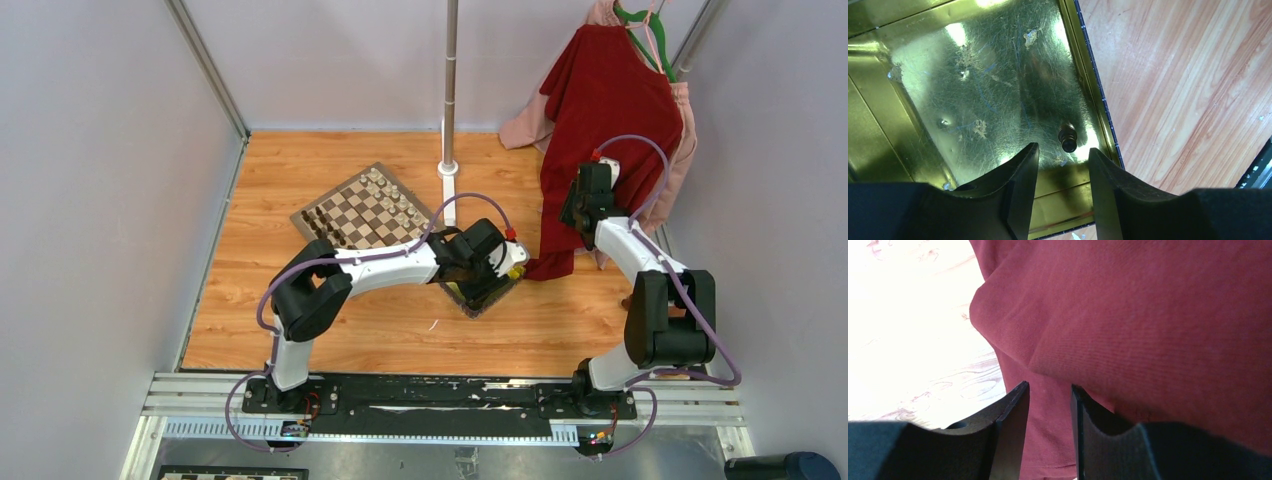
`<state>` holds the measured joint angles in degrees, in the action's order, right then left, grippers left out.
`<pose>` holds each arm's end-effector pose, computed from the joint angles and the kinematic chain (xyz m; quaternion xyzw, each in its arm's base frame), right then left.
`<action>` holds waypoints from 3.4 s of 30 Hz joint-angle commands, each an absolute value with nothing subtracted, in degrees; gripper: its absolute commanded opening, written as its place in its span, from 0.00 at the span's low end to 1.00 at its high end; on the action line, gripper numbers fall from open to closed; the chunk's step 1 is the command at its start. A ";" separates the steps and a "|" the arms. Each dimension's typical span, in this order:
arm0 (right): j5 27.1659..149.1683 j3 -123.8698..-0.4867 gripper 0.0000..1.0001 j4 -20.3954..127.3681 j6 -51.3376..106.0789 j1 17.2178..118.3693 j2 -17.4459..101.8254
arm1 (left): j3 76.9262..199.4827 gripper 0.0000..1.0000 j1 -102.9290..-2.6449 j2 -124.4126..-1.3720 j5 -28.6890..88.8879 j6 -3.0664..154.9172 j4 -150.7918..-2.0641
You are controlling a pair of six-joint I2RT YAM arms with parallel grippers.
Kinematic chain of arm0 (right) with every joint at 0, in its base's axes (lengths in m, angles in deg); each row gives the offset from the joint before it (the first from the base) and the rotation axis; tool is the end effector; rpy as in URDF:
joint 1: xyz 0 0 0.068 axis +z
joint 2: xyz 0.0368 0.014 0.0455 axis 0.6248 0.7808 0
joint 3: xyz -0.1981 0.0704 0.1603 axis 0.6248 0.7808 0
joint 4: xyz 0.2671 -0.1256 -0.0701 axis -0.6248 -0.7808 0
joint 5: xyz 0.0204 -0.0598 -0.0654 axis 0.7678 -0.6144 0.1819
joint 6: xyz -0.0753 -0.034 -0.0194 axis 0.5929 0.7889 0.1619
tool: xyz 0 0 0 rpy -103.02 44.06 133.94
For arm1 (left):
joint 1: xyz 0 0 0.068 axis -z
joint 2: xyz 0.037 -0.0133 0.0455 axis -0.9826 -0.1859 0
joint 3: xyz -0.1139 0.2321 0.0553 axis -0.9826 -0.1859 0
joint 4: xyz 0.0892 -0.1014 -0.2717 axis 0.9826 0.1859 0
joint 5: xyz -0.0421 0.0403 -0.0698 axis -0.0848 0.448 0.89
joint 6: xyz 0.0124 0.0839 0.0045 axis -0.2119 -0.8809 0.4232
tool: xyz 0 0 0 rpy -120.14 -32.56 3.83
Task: Set up the chess pieces on the board
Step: Pick up the chess piece from the storage box, then place the chess piece on the chessboard.
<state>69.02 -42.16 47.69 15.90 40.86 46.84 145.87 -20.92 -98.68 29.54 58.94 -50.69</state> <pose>0.3999 0.0004 0.1873 0.1690 0.8735 -0.0085 0.4566 0.2409 -0.4100 0.1309 0.5198 0.7973 -0.1912 0.2400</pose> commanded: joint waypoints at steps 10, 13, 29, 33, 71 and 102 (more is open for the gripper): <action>69.44 -43.24 0.40 48.33 15.16 39.80 48.43 | 145.83 0.44 -20.23 -100.84 28.82 59.16 -52.91; 69.53 -43.24 0.40 48.37 15.23 39.78 48.60 | 145.81 0.44 -20.25 -101.10 28.72 59.16 -53.09; 69.45 -43.31 0.40 48.37 15.46 39.74 49.01 | 146.13 0.31 -20.23 -102.61 28.21 59.22 -53.04; 69.66 -43.29 0.39 48.50 15.39 39.75 49.09 | 146.36 0.24 -20.27 -102.63 27.67 59.42 -53.10; 70.84 -43.66 0.39 48.16 15.23 39.74 48.91 | 148.85 0.00 -20.62 -96.32 13.85 61.10 -49.33; 71.64 -41.58 0.39 47.73 15.21 41.19 46.01 | 128.06 0.00 -45.41 -74.41 -1.16 93.60 -44.52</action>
<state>71.55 -42.18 48.45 15.71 40.75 47.30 129.56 -43.74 -75.97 0.60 88.86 -45.07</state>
